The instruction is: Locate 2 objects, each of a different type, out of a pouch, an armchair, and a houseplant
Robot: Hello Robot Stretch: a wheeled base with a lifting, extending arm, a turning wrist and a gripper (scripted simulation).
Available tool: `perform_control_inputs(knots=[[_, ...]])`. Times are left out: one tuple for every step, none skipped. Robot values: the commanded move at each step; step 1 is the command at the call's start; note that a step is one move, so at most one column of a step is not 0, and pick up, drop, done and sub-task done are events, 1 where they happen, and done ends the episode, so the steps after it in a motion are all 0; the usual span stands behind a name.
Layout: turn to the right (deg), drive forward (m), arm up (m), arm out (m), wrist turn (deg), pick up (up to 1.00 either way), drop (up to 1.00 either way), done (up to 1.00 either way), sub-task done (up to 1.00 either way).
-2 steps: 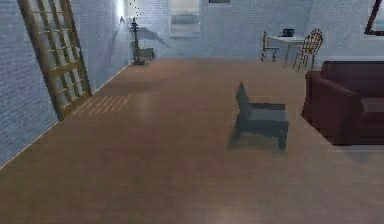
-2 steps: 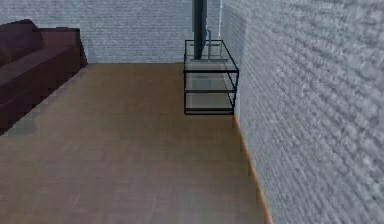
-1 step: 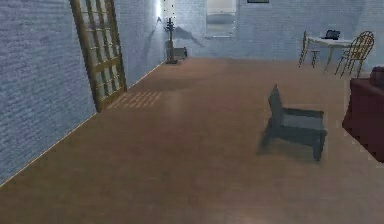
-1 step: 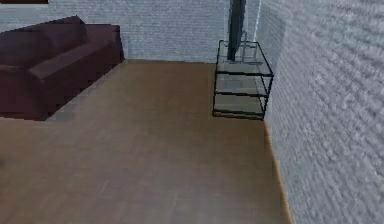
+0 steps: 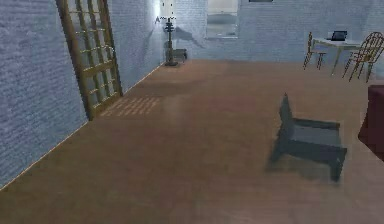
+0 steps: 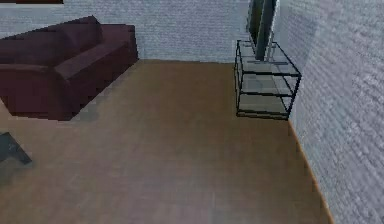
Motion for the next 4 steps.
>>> perform_control_inputs(knots=[[-45.0, 0.00, 0.00, 0.00, 0.0, 0.00, 0.00, 0.00, 0.00], [-45.0, 0.00, 0.00, 0.00, 0.0, 0.00, 0.00, 0.00, 0.00], [-21.0, 0.00, 0.00, 0.00, 0.0, 0.00, 0.00, 0.00, 0.00], [0.0, 0.00, 0.00, 0.00, 0.0, 0.00, 0.00, 1.00, 0.00]])
